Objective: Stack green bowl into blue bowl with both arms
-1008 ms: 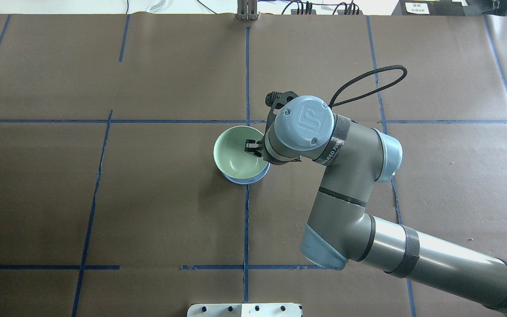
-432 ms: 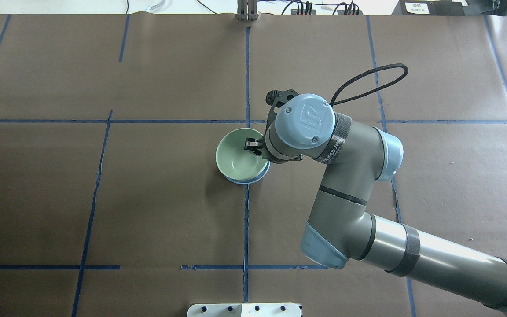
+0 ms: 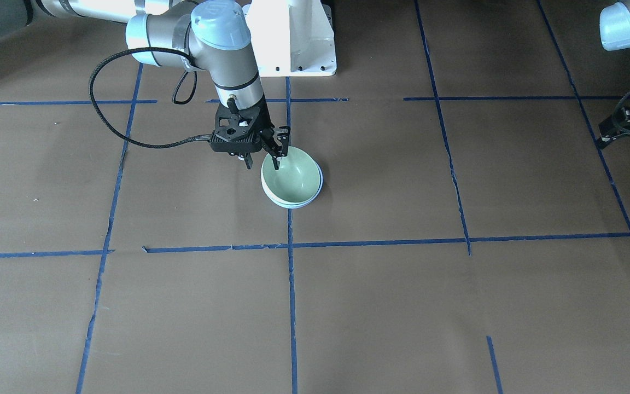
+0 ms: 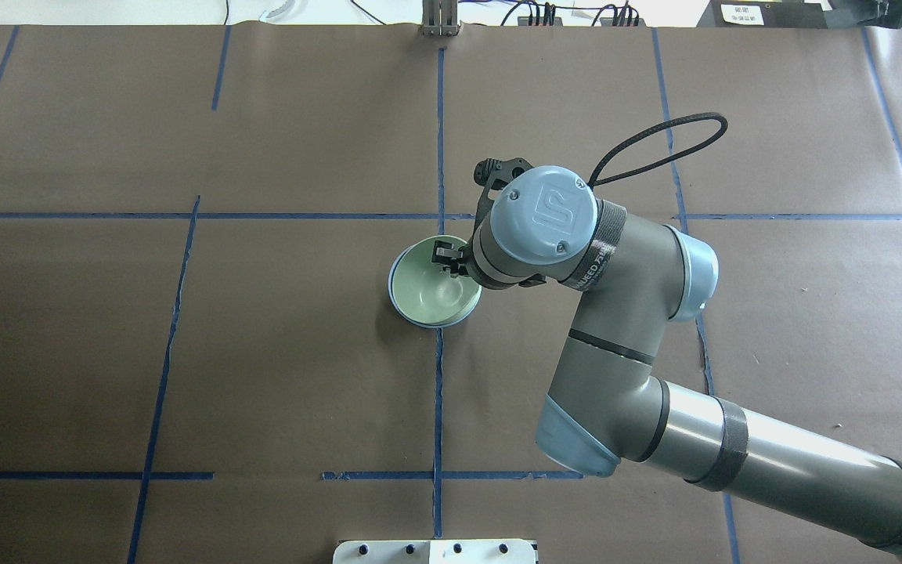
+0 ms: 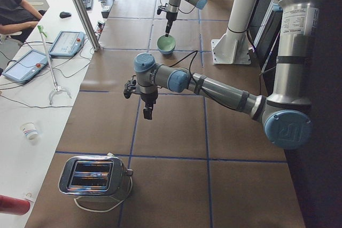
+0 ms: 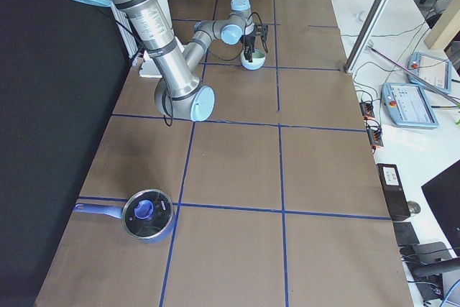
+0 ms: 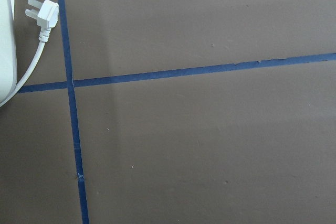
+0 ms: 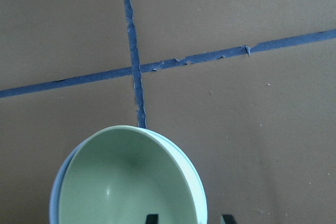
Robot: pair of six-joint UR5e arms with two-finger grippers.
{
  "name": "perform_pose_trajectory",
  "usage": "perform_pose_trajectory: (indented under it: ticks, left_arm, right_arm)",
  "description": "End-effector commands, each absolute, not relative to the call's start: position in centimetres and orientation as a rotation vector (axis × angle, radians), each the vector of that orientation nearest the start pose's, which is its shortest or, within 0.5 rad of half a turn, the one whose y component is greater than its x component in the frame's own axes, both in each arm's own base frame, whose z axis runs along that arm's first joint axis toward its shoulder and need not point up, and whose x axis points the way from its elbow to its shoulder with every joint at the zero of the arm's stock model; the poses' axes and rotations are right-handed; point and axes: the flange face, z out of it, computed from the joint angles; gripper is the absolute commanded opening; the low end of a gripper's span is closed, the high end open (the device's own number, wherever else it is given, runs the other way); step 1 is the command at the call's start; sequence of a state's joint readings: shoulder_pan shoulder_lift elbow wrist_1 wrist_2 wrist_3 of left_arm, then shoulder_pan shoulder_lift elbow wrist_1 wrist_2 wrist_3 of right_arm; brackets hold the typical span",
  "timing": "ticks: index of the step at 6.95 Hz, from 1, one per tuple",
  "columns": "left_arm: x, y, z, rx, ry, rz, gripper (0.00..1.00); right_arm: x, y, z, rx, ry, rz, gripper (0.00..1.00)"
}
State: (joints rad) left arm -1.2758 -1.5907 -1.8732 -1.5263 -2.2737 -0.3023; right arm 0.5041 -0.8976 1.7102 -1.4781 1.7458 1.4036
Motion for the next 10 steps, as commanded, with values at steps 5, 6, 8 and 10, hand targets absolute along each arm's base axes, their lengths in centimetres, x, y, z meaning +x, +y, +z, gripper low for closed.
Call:
perform_pose_trajectory:
  ticks: [5, 6, 8, 10]
  left_arm:
    - [7.7, -49.8, 53.4, 0.0, 0.739, 0.061, 1.0]
    - [7.9, -50.1, 53.1, 0.001, 0.739, 0.05, 1.0]
    - [5.9, -50.7, 52.3, 0.057, 0.751, 0.029, 1.0]
    - [5.6, -50.4, 53.8, 0.047, 0.746, 0.017, 1.0]
  right_arm:
    - [-38.1, -46.6, 20.5, 0.177, -0.84, 0.128, 1.0]
    - [-34.4, -47.4, 22.5, 0.186, -0.811, 0.071, 1.0]
    - [-26.0, -49.4, 31.1, 0.198, -0.723, -0.078, 1.0]
    - [-15.5, -51.2, 39.3, 0.15, -0.691, -0.097, 1.0]
